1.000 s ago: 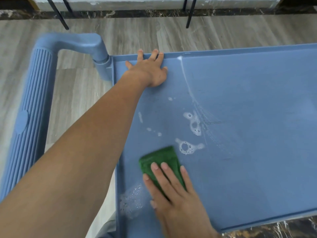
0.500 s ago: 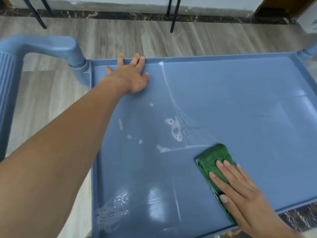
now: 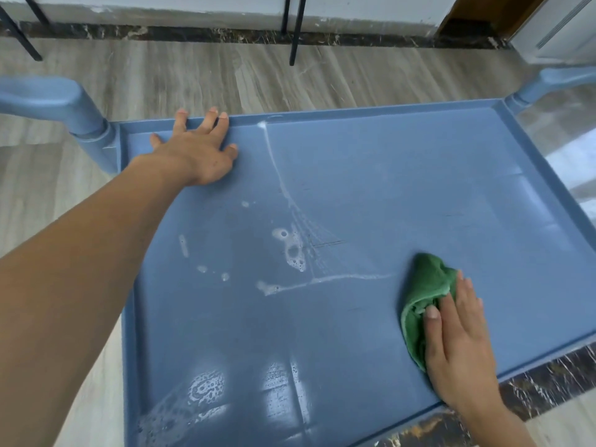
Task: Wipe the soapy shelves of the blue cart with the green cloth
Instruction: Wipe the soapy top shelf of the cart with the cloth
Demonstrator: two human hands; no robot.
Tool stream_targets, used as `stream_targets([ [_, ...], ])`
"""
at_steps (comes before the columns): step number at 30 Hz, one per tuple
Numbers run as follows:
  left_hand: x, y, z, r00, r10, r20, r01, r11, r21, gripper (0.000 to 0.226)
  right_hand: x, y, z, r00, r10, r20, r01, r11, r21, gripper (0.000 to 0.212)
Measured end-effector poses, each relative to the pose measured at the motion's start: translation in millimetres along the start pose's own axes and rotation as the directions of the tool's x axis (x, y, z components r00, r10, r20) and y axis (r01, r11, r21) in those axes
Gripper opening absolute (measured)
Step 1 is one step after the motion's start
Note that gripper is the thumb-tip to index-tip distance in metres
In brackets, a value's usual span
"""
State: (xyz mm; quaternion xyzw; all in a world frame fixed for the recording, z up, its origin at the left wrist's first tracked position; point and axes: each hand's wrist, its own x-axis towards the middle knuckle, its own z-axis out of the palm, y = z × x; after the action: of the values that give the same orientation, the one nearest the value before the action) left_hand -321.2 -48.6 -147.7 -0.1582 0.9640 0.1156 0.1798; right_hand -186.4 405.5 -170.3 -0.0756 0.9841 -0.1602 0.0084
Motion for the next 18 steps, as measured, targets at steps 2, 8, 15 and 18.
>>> stream_targets([
  [2, 2.5, -1.6, 0.5, 1.0, 0.003, -0.007, -0.003, 1.0, -0.003, 0.066, -3.8, -13.9, 8.0, 0.998, -0.024, -0.063, 0.024, 1.0, -0.006, 0.056],
  [8, 1.2, 1.7, 1.7, 1.0, 0.004, -0.02, -0.004, 1.0, 0.004, 0.066, -9.3, -60.0, 28.3, 0.989, -0.131, -0.062, 0.127, 0.99, -0.069, 0.057],
  [15, -1.2, 0.6, -3.8, 1.0, 0.002, 0.011, -0.001, 0.999, -0.035, 0.066, -4.4, -158.2, 64.8, 0.977, -0.211, -0.022, 0.208, 0.974, -0.095, 0.059],
  [18, -2.0, -1.8, -5.4, 1.0, 0.009, 0.023, -0.007, 0.998, -0.055, 0.065, -5.7, -206.2, 81.0, 0.968, -0.249, 0.027, 0.25, 0.964, -0.088, 0.061],
])
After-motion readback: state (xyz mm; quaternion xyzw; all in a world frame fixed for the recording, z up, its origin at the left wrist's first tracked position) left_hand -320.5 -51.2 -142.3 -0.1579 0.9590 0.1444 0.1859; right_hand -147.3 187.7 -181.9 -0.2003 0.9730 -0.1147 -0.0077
